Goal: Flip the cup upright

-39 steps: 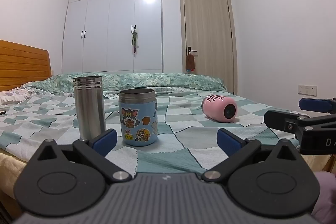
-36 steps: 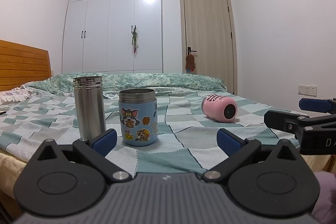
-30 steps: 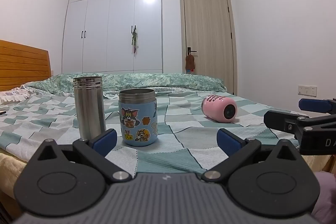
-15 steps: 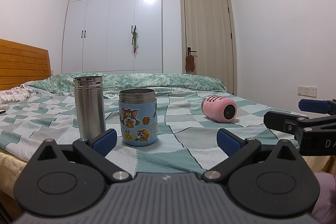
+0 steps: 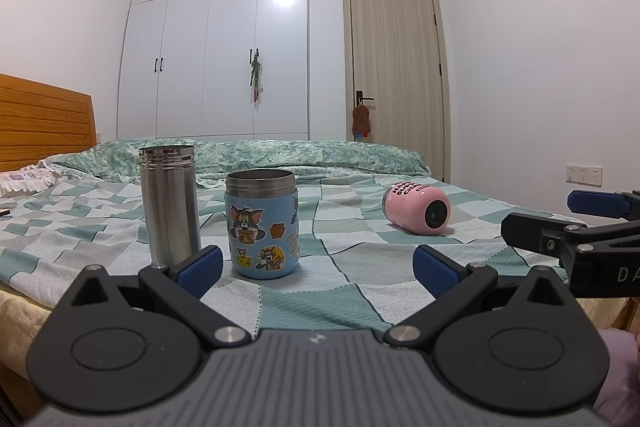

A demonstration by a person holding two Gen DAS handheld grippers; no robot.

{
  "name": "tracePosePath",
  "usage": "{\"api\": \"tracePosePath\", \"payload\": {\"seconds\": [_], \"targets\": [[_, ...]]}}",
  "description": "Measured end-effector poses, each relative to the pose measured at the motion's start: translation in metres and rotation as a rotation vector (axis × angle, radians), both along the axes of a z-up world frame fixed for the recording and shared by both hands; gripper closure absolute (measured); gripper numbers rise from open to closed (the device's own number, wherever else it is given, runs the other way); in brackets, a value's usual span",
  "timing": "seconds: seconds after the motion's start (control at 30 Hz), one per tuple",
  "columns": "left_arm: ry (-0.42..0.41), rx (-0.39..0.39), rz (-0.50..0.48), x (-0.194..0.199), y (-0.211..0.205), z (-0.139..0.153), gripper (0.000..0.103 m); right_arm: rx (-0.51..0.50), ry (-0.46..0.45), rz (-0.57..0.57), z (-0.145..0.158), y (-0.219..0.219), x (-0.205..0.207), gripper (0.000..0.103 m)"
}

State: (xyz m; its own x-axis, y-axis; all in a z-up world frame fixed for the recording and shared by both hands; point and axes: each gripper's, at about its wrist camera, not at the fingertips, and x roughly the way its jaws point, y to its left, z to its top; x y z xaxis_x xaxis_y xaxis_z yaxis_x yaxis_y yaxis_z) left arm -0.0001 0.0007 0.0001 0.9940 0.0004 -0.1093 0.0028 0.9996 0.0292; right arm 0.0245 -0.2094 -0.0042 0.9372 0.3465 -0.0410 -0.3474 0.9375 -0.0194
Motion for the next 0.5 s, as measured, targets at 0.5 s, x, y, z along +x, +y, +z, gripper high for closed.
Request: {"api": "tracePosePath", "payload": {"seconds": [0.5], "targets": [[0.001, -0.003, 0.000, 0.0020, -0.0050, 0.0015, 0.000, -0.002, 0.002, 0.000, 0.0000, 0.0003, 0.0006, 0.000]]}}
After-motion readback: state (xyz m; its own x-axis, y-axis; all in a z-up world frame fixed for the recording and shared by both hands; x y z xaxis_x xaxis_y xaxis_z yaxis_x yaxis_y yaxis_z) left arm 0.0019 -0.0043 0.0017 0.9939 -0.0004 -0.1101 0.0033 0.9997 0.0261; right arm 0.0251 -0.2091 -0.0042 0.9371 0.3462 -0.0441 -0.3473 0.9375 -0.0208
